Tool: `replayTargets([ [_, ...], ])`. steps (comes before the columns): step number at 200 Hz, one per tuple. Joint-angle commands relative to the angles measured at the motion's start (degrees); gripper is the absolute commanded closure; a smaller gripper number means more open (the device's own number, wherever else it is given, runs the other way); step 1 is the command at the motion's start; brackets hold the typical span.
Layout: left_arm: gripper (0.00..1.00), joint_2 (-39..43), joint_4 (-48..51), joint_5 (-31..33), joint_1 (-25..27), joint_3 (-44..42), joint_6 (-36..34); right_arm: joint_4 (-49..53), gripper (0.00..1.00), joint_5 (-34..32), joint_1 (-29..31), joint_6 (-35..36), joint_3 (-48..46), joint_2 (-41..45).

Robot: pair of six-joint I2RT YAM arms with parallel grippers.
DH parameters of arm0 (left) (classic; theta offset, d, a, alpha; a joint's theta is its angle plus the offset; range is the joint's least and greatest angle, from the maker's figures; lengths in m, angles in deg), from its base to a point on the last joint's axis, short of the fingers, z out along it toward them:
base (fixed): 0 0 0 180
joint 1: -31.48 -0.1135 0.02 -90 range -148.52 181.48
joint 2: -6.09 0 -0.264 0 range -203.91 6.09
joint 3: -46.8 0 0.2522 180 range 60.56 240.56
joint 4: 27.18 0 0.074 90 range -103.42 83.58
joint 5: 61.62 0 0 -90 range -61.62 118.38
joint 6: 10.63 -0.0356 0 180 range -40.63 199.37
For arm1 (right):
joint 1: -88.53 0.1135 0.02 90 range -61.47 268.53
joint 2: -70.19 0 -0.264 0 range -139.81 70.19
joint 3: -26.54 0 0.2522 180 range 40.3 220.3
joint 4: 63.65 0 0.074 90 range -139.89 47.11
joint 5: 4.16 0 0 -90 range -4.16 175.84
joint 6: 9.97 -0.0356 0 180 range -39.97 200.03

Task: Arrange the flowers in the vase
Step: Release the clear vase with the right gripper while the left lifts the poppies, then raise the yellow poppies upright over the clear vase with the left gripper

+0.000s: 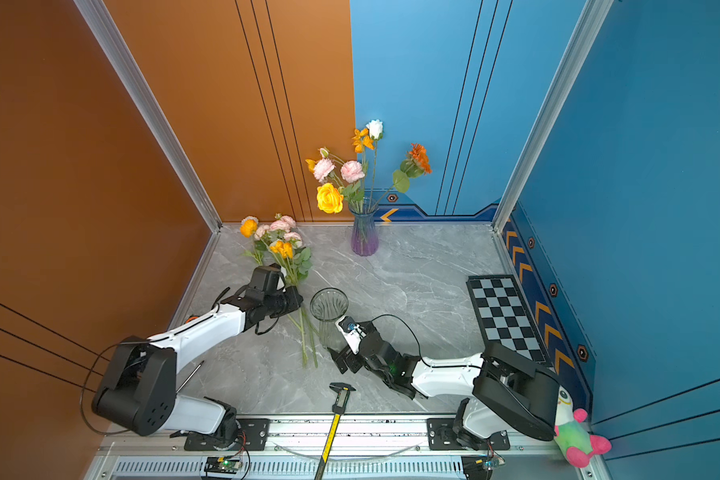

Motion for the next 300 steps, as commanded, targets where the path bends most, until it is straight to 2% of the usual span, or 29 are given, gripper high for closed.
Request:
replayTargets([
  [1, 1.00, 4.42, 6.58, 4.56, 0.35, 3.47, -6.93, -8.19, 0.00, -3.68, -0.91, -1.03, 1.31, -3.39],
  [58, 1.00, 10.84, 6.89, 5.44, 0.44, 3.60, -9.84, -12.50, 0.00, -5.86, -3.77, 2.39, 3.51, -9.66],
  [97, 1.00, 16.35, 5.77, 6.14, 0.69, 2.70, -14.06, -15.98, 0.00, -2.52, -7.48, 3.78, 3.07, -10.50],
  [125, 1.00, 20.49, 3.51, 5.03, 0.94, 1.94, -16.63, -11.70, 0.00, -0.03, -7.06, 4.37, 2.59, -7.49],
  [141, 1.00, 22.70, -2.38, 3.45, 1.39, 1.00, -17.56, -9.25, 0.00, 0.11, -5.69, 4.36, 1.27, -5.44],
  [180, 1.00, 27.70, -12.89, 4.31, 4.20, -1.05, -21.87, -2.19, 0.00, -4.09, -0.92, 1.82, -3.42, 2.41],
  [206, 1.00, 29.55, -19.37, 7.47, 6.34, -2.17, -26.49, 7.94, 0.00, -6.88, 2.63, 0.95, -4.08, 10.80],
  [238, 1.00, 29.88, -28.67, 8.61, 7.09, -2.58, -26.87, 21.02, 0.00, -6.61, 4.83, 3.99, 0.51, 21.94],
  [265, 1.00, 28.12, -32.56, 9.40, 8.68, 0.63, -25.95, 28.30, 0.00, -3.53, 4.49, 9.27, 7.31, 25.95],
  [300, 1.00, 25.72, -36.05, 11.21, 13.42, 4.29, -27.53, 28.81, 0.00, 2.26, 3.09, 11.48, 11.94, 28.04],
])
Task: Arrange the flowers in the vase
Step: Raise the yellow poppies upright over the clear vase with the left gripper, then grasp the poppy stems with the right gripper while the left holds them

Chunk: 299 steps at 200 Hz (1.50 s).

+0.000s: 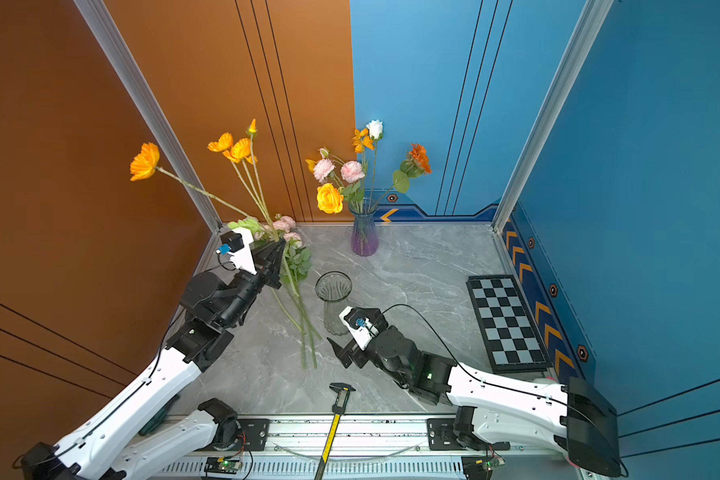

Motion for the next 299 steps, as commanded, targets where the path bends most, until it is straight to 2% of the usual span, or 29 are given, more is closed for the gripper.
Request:
replayTargets([
  [1, 1.00, -0.96, -6.11, 2.44, 2.90, 3.37, -2.22, 4.36, 0.00, 4.66, -1.31, 3.16, 2.48, 1.41],
  [48, 1.00, -5.52, -13.92, 3.38, 6.61, 2.76, -5.73, -0.48, 0.00, 12.26, -8.03, 1.18, 4.40, 0.31],
  [70, 1.00, -7.79, -18.75, 2.46, 7.29, 2.08, -5.09, -2.65, 0.00, 14.26, -9.56, -0.48, 3.68, 0.49],
  [108, 1.00, -10.38, -18.84, 2.09, 8.83, 1.89, -4.25, -2.17, 0.00, 15.46, -10.41, -1.01, 3.27, 1.16],
  [175, 1.00, -14.90, -19.63, -9.12, 11.22, -2.62, -6.80, -2.51, 0.00, 17.38, -12.12, -1.03, 3.67, -0.30],
  [247, 1.00, -21.42, -19.38, -15.07, 10.42, -4.77, -8.89, -2.68, 0.00, 17.43, -13.14, -1.35, 3.34, -0.84],
  [267, 0.95, -22.20, -17.82, -17.46, 10.18, -5.55, -10.27, -3.08, 0.00, 17.43, -13.10, -1.50, 3.07, -1.28],
  [299, 0.89, -22.01, -15.45, -17.45, 10.14, -6.41, -11.07, -3.25, 0.00, 17.95, -13.22, -1.36, 3.36, -2.66],
])
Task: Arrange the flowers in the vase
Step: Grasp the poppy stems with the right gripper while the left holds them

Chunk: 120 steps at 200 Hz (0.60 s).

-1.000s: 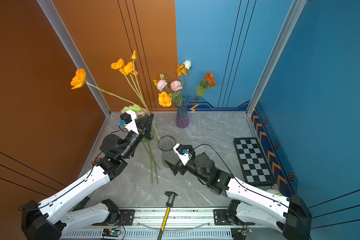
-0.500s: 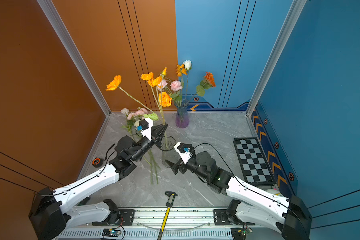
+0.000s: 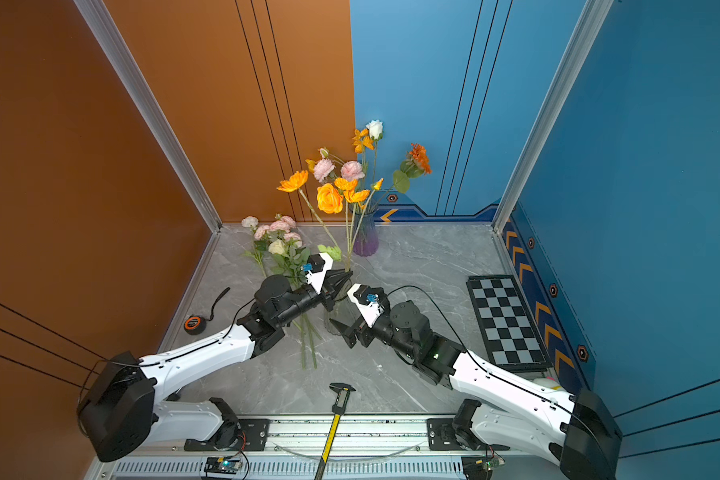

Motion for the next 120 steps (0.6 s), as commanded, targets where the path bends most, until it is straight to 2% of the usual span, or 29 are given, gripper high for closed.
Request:
replayTargets([
  [1, 0.89, 0.21, 1.68, -2.39, -0.23, -0.87, -1.67, -1.83, 0.00, 1.06, -0.41, -0.99, 0.72, -1.22],
  [49, 0.81, 2.80, 6.29, -1.76, -0.53, -1.74, -2.51, -2.16, 0.00, 1.89, -0.42, -0.84, 1.44, -2.78],
  [101, 0.77, 6.24, 9.12, -1.45, -1.16, -2.77, -2.07, -1.60, 0.00, 1.57, -0.13, -0.07, 1.27, -1.85],
  [113, 0.73, 7.36, 9.74, -1.19, -1.27, -2.98, -2.08, -1.27, 0.00, 1.18, 0.17, 0.39, 1.27, -1.44],
  [120, 0.67, 8.04, 10.07, -1.03, -1.45, -3.04, -2.08, -1.04, 0.00, 0.82, 0.45, 0.71, 1.27, -1.22],
])
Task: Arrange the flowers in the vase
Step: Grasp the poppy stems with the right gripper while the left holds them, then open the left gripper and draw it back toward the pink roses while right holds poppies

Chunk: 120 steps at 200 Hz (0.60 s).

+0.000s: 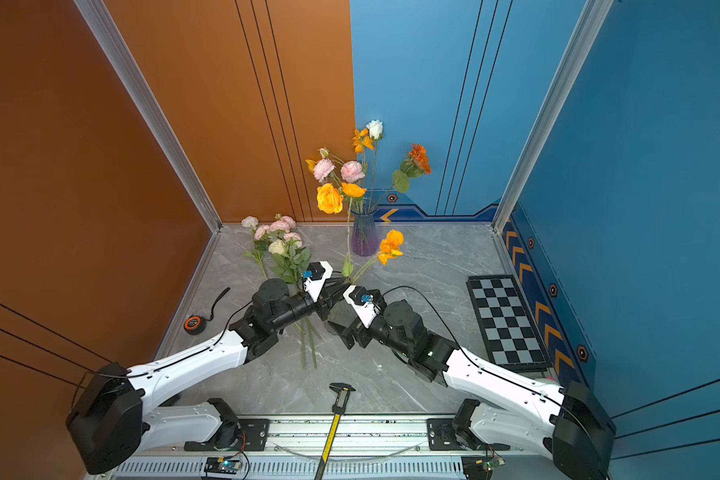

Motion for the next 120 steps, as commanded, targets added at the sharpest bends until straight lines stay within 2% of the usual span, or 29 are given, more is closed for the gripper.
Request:
replayTargets([
  [1, 0.66, 2.88, 1.56, -0.42, -0.88, -0.92, -0.37, -0.94, 0.00, 0.11, 0.62, 0.66, 1.27, 1.44],
  [14, 0.58, 4.15, 2.21, -0.42, -1.00, -1.26, -0.38, -0.53, 0.00, -0.57, 1.30, 1.44, 1.36, 1.83],
  [36, 0.56, 6.88, 4.54, 0.29, -1.27, -1.18, -0.14, 0.99, 0.00, -1.38, 2.43, 2.40, 1.43, 2.77],
  [52, 0.55, 9.94, 6.96, 3.27, -1.29, -1.25, 0.41, 4.01, 0.00, -2.72, 3.83, 3.03, 2.04, 3.88],
  [60, 0.53, 11.58, 8.93, 7.45, -1.28, -1.12, 0.90, 5.83, 0.00, -3.75, 4.66, 3.05, 2.32, 4.50],
  [77, 0.51, 13.86, 17.05, 22.09, -1.73, 0.29, 3.62, 9.12, 0.00, -5.62, 6.28, 2.22, 2.55, 5.53],
  [85, 0.51, 13.83, 22.49, 29.14, -2.83, 1.60, 6.01, 10.59, 0.00, -6.02, 7.12, 1.79, 2.94, 5.72],
  [95, 0.52, 12.83, 29.63, 34.04, -5.64, 3.39, 10.31, 11.58, 0.00, -6.85, 8.28, 1.65, 3.44, 5.34],
  [106, 0.52, 10.71, 37.27, 33.06, -10.79, 5.26, 15.47, 11.82, 0.00, -8.37, 9.49, 1.43, 4.24, 4.41],
  [120, 0.52, 7.00, 43.83, 26.31, -18.20, 6.54, 22.27, 12.01, 0.00, -8.55, 10.67, 1.33, 5.97, 2.11],
])
